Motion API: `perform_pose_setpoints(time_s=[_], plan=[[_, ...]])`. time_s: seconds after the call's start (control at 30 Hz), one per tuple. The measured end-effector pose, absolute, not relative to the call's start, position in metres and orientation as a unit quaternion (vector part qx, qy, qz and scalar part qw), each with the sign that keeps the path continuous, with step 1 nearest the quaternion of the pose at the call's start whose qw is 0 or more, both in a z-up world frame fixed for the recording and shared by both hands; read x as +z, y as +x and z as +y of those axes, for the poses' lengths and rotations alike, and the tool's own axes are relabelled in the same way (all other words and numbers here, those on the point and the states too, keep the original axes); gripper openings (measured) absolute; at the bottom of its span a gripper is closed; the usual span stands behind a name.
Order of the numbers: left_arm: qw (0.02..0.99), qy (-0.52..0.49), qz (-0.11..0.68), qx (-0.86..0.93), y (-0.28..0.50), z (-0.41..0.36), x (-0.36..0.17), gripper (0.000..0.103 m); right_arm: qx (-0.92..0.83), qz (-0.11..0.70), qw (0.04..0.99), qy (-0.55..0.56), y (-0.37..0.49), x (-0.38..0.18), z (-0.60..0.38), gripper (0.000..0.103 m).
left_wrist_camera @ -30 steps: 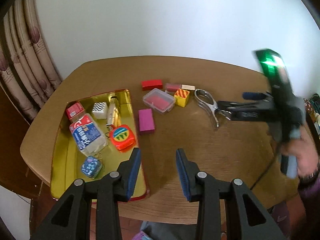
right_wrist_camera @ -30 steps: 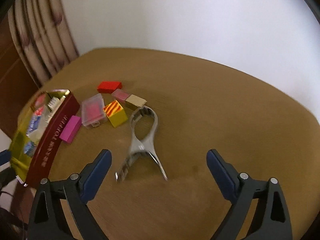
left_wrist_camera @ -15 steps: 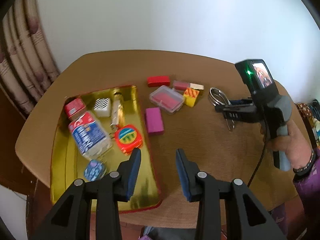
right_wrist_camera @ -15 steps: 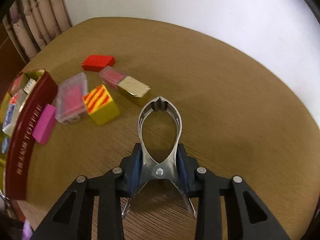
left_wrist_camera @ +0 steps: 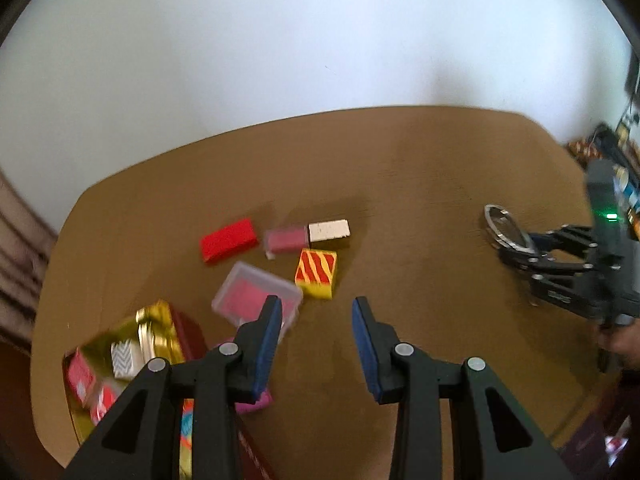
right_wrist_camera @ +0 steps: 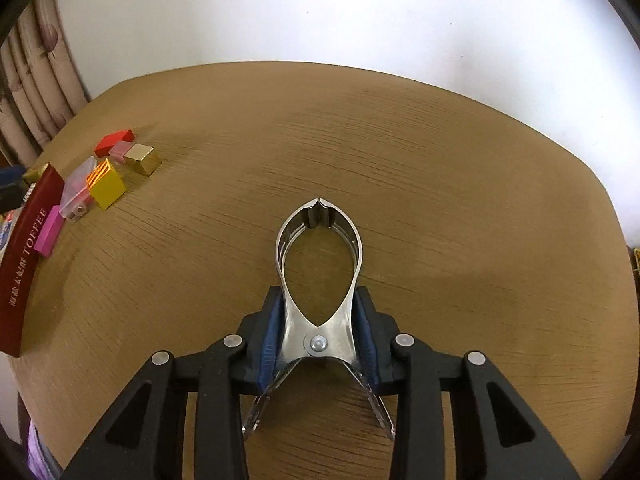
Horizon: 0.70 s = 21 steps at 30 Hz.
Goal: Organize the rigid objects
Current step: 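Grasp the yellow-red striped cube with the left gripper while the right gripper holds the clamp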
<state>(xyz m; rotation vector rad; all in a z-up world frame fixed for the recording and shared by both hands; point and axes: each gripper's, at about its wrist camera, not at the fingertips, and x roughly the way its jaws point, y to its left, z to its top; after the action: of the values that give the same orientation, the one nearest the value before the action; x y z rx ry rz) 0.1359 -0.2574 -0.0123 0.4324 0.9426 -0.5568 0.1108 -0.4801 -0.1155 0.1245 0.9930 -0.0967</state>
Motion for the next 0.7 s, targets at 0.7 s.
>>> perform_pose_setpoints(time_s=[0.7], plan=[[0.772, 0.234, 0.524, -0.273, 0.201, -0.291, -0.066, 0.037, -0.028, 0.434, 0.897, 0.078, 0.074, -0.11, -0.515, 0.04]])
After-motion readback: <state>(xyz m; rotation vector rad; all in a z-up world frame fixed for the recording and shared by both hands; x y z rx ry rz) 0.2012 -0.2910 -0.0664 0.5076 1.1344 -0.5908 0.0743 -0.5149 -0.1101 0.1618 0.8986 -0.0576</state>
